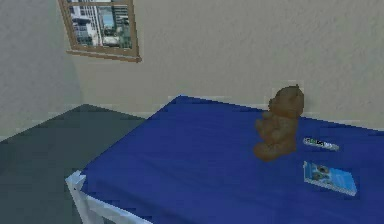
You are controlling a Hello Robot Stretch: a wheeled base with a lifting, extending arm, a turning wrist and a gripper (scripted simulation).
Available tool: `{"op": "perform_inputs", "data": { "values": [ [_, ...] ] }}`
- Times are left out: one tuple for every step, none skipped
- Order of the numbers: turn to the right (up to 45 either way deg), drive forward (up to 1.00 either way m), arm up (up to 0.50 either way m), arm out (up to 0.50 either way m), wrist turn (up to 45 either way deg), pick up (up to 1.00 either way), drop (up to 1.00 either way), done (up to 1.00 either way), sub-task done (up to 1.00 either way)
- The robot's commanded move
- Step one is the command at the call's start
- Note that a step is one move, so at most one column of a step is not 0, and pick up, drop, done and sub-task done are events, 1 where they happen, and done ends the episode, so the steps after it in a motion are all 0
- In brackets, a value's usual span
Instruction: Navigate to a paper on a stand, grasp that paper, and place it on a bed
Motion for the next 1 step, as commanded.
{"op": "perform_inputs", "data": {
  "values": [
    [6.0,0.00,0.00,0.00,0.0,0.00,0.00,0.00,0.00]
  ]
}}
